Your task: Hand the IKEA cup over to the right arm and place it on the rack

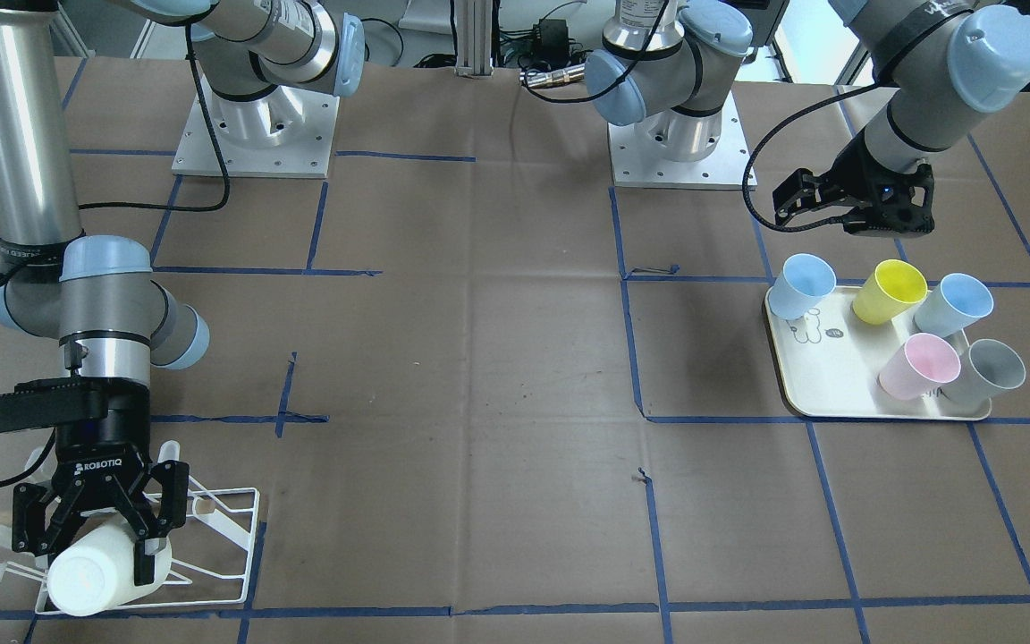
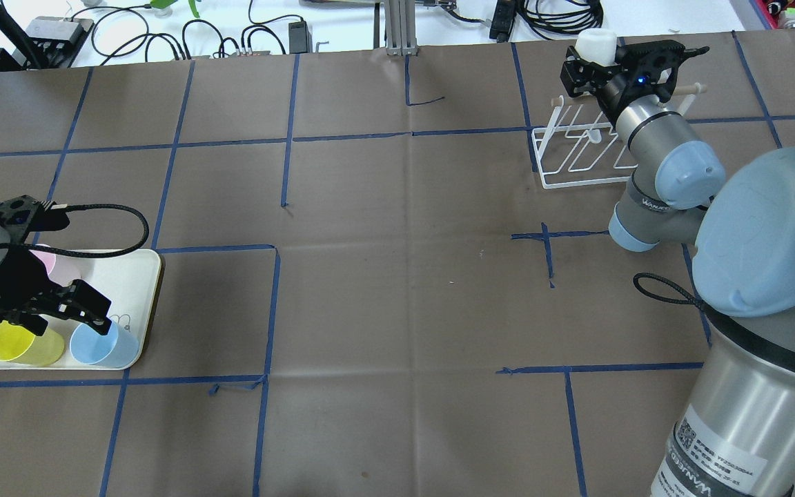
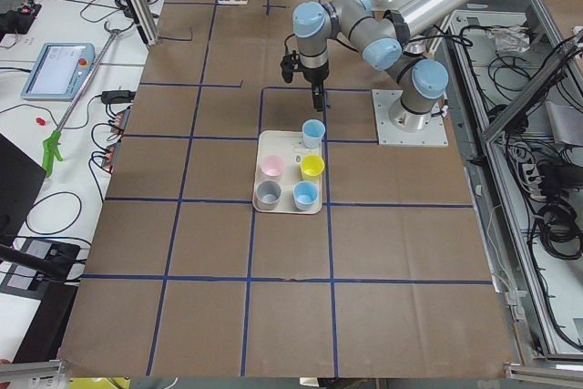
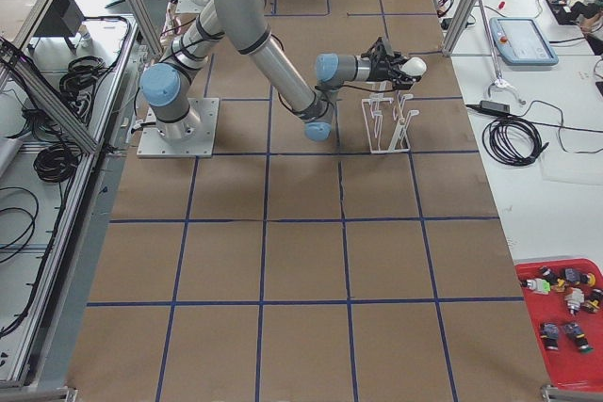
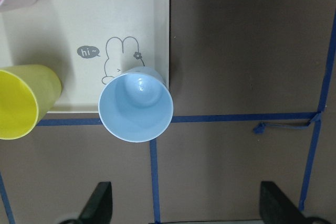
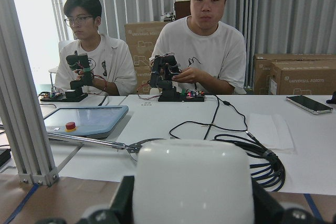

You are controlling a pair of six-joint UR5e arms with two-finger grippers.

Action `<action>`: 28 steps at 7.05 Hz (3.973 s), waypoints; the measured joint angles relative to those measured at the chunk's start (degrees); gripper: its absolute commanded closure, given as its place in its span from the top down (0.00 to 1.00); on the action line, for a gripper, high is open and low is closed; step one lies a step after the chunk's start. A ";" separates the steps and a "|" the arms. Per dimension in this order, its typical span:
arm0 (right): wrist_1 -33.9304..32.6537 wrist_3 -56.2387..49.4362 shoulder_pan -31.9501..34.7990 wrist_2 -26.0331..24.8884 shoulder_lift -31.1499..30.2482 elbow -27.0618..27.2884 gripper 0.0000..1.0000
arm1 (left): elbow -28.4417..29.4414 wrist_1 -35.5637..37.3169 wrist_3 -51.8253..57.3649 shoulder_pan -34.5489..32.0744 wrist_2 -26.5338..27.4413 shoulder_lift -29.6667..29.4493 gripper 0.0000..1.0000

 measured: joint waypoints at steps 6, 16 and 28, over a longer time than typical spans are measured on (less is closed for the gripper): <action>0.59 0.00 0.54 0.05 1.09 -0.85 0.72 | -7.28 18.39 0.13 0.07 -0.09 -9.15 0.98; 8.93 0.79 1.07 0.44 -7.32 -0.64 1.00 | -7.56 18.13 0.64 0.03 0.33 -11.44 0.00; 13.18 81.31 12.80 13.58 -18.93 10.56 1.00 | 28.74 -10.68 0.76 -5.81 -1.10 -9.60 0.00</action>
